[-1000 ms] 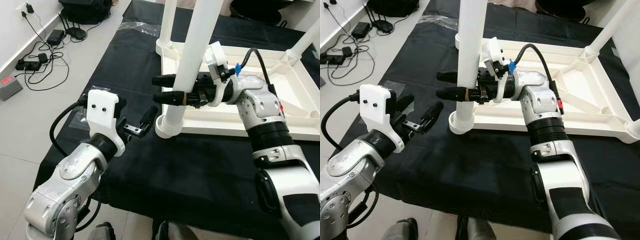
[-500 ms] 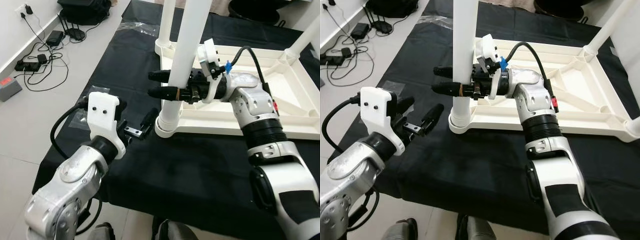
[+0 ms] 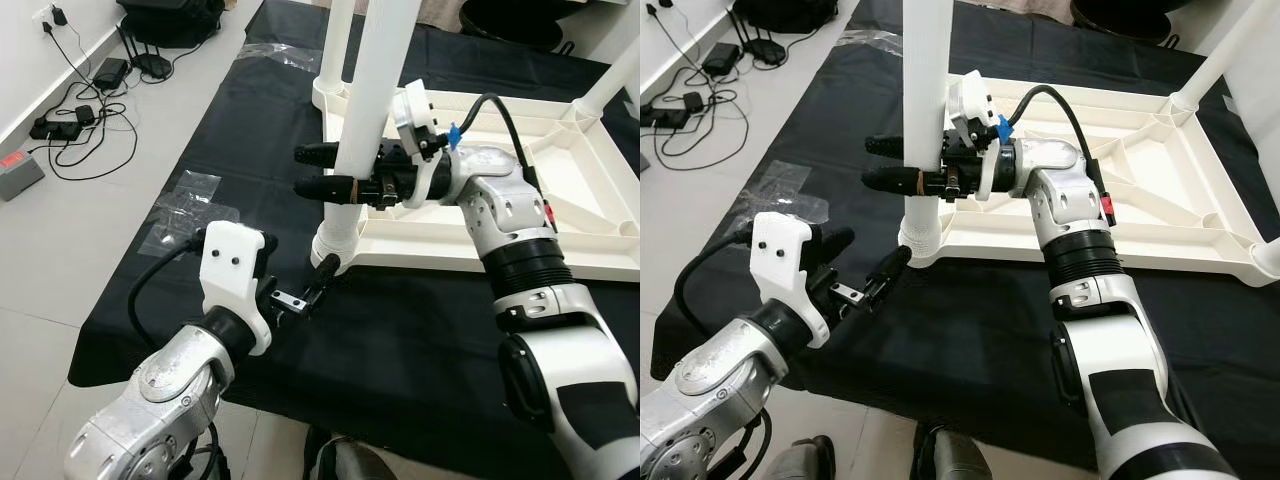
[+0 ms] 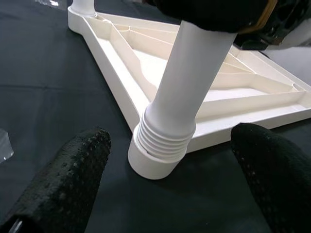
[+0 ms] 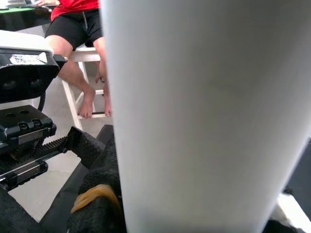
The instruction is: Building children table
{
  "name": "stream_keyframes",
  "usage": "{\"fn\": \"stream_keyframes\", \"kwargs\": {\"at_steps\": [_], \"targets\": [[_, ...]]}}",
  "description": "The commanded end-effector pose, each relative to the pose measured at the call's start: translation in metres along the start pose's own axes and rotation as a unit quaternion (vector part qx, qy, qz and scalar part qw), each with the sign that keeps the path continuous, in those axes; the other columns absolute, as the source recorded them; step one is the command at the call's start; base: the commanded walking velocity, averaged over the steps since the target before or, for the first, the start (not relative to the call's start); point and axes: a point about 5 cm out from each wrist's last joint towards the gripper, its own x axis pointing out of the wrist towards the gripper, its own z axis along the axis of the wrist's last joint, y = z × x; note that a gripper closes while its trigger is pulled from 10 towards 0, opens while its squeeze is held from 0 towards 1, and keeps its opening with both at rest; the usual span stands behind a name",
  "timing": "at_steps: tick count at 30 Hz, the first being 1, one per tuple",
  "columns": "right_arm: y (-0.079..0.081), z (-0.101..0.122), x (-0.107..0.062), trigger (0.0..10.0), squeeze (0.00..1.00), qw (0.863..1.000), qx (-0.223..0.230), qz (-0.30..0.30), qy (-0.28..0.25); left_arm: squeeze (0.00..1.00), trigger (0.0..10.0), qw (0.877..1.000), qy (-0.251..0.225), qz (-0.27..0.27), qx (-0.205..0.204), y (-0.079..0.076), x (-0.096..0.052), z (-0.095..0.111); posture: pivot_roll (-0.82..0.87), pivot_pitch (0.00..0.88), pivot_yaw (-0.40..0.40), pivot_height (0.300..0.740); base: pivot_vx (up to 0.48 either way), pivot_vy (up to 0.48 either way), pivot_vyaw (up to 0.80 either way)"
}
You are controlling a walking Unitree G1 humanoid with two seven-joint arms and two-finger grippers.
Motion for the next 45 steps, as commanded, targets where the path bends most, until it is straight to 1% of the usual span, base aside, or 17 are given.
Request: {"fn": "stream_keyframes", "kwargs": {"at_steps": [1, 3, 10, 12, 15, 20, 25, 28, 30, 32, 35, 37, 40, 41, 43, 44, 45], "targets": [[0.003, -0.022, -0.001, 10.0, 0.00, 0.999, 0.025, -0.019, 0.026, 0.00, 10.0, 1.000, 0.003, -0.004, -0.002, -0.002, -0.001, -0.001, 0.05, 0.304, -0.147, 0.740, 0.000, 0.000, 0.00], [0.006, -0.036, -0.001, 10.0, 0.00, 0.997, 0.030, -0.063, 0.035, 0.00, 10.0, 1.000, -0.007, 0.001, 0.004, -0.001, 0.001, 0.003, 0.05, 0.305, -0.148, 0.740, 0.000, 0.000, 0.00], [0.007, -0.046, 0.000, 10.0, 0.00, 0.992, 0.031, -0.117, 0.041, 0.00, 10.0, 1.000, -0.014, 0.006, 0.010, 0.003, 0.004, 0.007, 0.05, 0.307, -0.144, 0.740, 0.000, 0.000, 0.00], [0.003, -0.049, 0.001, 10.0, 0.00, 0.984, 0.030, -0.169, 0.050, 0.00, 10.0, 1.000, -0.017, 0.007, 0.015, 0.005, 0.004, 0.009, 0.05, 0.309, -0.145, 0.740, 0.000, 0.000, 0.00], [0.003, -0.049, 0.001, 10.0, 0.00, 0.984, 0.030, -0.169, 0.050, 0.00, 10.0, 1.000, -0.017, 0.007, 0.015, 0.005, 0.004, 0.009, 0.05, 0.309, -0.145, 0.740, 0.000, 0.000, 0.00], [-0.002, -0.058, 0.012, 10.0, 0.00, 0.962, 0.042, -0.256, 0.084, 0.00, 10.0, 0.999, -0.023, 0.012, 0.022, 0.009, 0.005, 0.013, 0.05, 0.309, -0.145, 0.740, 0.000, 0.000, 0.00], [-0.005, -0.063, 0.016, 10.0, 0.00, 0.952, 0.054, -0.285, 0.100, 0.00, 10.0, 0.999, -0.024, 0.013, 0.022, 0.009, 0.005, 0.013, 0.04, 0.313, -0.146, 0.740, 0.000, 0.000, 0.00], [-0.015, -0.069, 0.018, 10.0, 0.00, 0.914, 0.086, -0.379, 0.117, 0.00, 10.0, 0.999, -0.028, 0.016, 0.021, 0.010, 0.006, 0.015, 0.03, 0.317, -0.153, 0.740, 0.000, 0.000, 0.00], [-0.015, -0.069, 0.018, 10.0, 0.00, 0.914, 0.086, -0.379, 0.117, 0.00, 10.0, 0.999, -0.028, 0.016, 0.021, 0.010, 0.006, 0.015, 0.03, 0.317, -0.153, 0.740, 0.000, 0.000, 0.00], [-0.019, -0.072, 0.016, 10.0, 0.00, 0.888, 0.105, -0.433, 0.114, 0.00, 10.0, 0.999, -0.029, 0.018, 0.022, 0.011, 0.006, 0.015, 0.03, 0.318, -0.154, 0.740, 0.000, 0.000, 0.00], [-0.020, -0.073, 0.014, 10.0, 0.00, 0.874, 0.105, -0.461, 0.111, 0.00, 10.0, 0.999, -0.029, 0.019, 0.022, 0.012, 0.006, 0.015, 0.03, 0.318, -0.154, 0.740, 0.000, 0.000, 0.00], [-0.021, -0.076, 0.011, 10.0, 0.00, 0.849, 0.118, -0.502, 0.113, 0.00, 10.0, 0.999, -0.029, 0.020, 0.023, 0.013, 0.006, 0.016, 0.03, 0.317, -0.155, 0.740, 0.000, 0.000, 0.00], [-0.021, -0.077, 0.010, 10.0, 0.00, 0.838, 0.119, -0.520, 0.113, 0.00, 10.0, 0.999, -0.029, 0.020, 0.023, 0.014, 0.007, 0.016, 0.03, 0.317, -0.155, 0.740, 0.000, 0.000, 0.00], [-0.020, -0.079, 0.011, 10.0, 0.00, 0.823, 0.127, -0.542, 0.115, 0.00, 10.0, 0.999, -0.030, 0.020, 0.023, 0.014, 0.007, 0.016, 0.03, 0.317, -0.155, 0.740, 0.000, 0.000, 0.00], [-0.020, -0.079, 0.011, 10.0, 0.00, 0.823, 0.127, -0.542, 0.115, 0.00, 10.0, 0.999, -0.030, 0.020, 0.023, 0.014, 0.007, 0.016, 0.03, 0.317, -0.155, 0.740, 0.000, 0.000, 0.00], [-0.019, -0.080, 0.011, 10.0, 0.00, 0.805, 0.130, -0.568, 0.115, 0.00, 10.0, 0.999, -0.030, 0.020, 0.023, 0.014, 0.007, 0.016, 0.03, 0.316, -0.156, 0.740, 0.000, 0.000, 0.00], [-0.019, -0.080, 0.011, 10.0, 0.00, 0.805, 0.130, -0.568, 0.115, 0.00, 10.0, 0.999, -0.030, 0.020, 0.023, 0.014, 0.007, 0.016, 0.03, 0.316, -0.156, 0.740, 0.000, 0.000, 0.00]]}}
